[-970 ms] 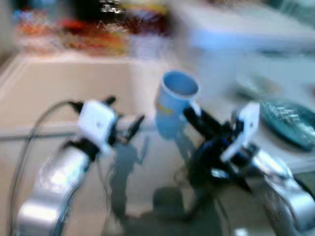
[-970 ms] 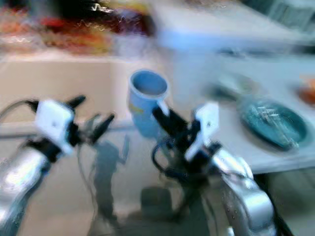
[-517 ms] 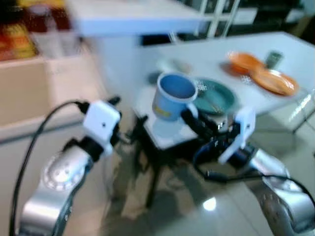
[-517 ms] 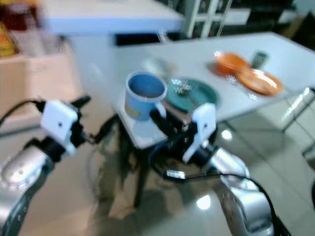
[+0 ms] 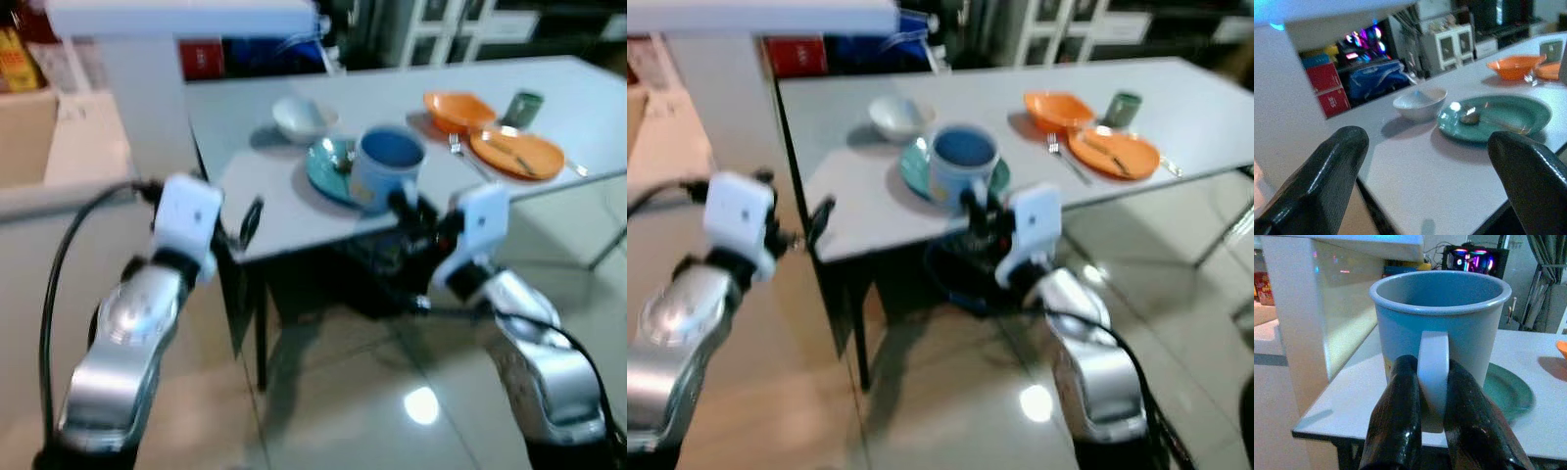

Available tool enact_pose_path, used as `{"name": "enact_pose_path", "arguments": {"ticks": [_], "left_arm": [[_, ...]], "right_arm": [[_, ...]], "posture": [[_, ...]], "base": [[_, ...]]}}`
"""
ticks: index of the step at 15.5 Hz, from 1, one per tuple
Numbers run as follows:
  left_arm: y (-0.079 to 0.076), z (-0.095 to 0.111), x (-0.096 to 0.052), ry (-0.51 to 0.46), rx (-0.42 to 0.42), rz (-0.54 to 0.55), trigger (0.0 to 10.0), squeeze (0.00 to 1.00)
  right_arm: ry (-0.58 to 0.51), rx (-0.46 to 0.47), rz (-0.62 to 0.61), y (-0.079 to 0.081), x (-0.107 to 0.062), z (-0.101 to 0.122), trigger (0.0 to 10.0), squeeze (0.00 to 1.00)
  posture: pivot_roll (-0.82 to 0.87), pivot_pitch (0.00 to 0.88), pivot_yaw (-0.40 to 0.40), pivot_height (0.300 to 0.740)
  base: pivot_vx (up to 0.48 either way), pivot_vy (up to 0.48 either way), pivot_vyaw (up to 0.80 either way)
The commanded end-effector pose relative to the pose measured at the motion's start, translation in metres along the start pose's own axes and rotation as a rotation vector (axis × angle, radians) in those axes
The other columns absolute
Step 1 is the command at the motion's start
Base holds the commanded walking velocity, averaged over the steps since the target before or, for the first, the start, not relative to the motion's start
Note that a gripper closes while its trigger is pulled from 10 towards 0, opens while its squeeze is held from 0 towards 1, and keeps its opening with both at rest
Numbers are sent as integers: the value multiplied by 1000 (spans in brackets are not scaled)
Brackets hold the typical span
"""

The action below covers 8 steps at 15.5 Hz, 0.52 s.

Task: Setting the table

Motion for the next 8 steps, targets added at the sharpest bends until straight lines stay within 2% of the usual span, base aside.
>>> {"name": "enact_pose_path", "arguments": {"ticks": [1,8], "left_arm": [[0,3,1,-7,9,7,10000,0],[-5,4,5,-15,-12,22,10000,0]], "right_arm": [[-15,-5,-70,-13,1,3,10000,0],[-14,-11,-149,-24,8,2,10000,0]], "posture": [[65,1,-24,740],[58,5,-28,740]], "base": [[0,-480,800],[0,-480,800]]}}
Point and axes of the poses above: a point about 5 cm out from each wrist's last joint towards the gripper, its own x axis pointing out of the wrist towards the gripper, its own z axis along the axis of the wrist's last joint, y = z × x, the point moved 4 cm from there along x, pointing out of the wrist towards the gripper, and after that the axes turned 4 degrees about x, right-handed, at the moved point
